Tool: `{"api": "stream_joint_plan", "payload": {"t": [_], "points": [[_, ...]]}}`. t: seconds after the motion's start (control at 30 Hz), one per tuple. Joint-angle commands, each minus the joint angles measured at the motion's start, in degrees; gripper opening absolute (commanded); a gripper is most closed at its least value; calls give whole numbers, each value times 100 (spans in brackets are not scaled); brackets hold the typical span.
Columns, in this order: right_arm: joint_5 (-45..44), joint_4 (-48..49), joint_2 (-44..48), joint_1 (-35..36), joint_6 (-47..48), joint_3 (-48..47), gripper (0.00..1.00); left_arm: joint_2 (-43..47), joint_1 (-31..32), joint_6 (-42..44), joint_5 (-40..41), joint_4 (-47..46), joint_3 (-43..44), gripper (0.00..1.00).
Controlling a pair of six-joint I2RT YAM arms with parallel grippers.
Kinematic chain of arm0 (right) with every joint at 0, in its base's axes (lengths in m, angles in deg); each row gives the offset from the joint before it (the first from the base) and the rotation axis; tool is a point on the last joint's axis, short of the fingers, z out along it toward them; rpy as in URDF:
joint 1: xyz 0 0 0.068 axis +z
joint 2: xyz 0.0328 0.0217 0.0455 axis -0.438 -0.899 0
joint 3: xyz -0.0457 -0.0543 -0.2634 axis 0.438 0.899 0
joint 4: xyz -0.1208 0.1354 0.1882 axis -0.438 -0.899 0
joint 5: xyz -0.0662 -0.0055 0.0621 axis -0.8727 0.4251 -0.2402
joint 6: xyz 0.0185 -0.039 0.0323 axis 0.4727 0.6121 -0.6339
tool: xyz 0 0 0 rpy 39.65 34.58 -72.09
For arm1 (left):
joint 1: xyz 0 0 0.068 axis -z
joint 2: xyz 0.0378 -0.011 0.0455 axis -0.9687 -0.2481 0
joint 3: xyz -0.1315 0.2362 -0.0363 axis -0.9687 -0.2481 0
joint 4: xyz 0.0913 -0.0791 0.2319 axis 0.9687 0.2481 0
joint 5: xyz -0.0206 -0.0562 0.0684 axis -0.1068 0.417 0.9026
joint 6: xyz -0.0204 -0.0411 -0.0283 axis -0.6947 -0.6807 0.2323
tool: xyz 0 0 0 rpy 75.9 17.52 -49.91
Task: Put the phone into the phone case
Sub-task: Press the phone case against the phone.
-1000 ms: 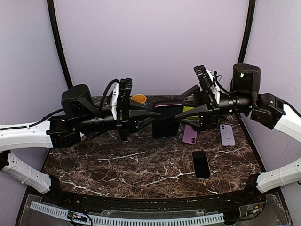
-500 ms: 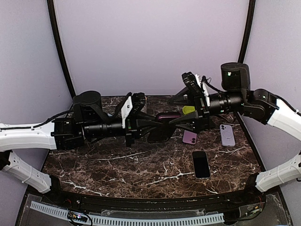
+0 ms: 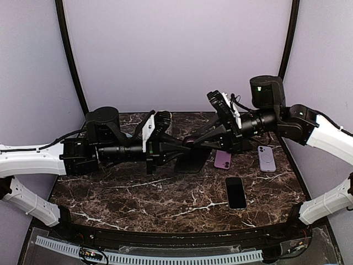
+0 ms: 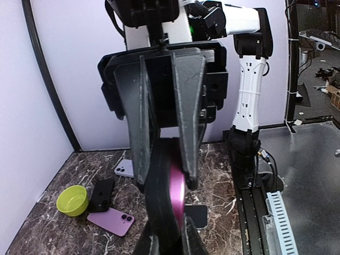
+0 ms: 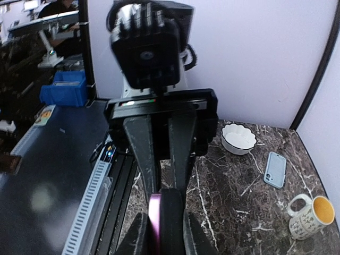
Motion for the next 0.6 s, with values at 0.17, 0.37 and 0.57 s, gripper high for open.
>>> {"api": "stream_joint_plan", "payload": {"t": [0.17,0.37,0.57], "points": [[113,276,-37,31,-246,-94,0,253,25,-183,-304,-586,-129,0],[-150,307,-81,33,-364,-99,38,310,25,-344,-351,-792,-214,0],[-90,422,-160,31,-467,-15,45,393,25,-406,-376,-1065,-348,0]]}}
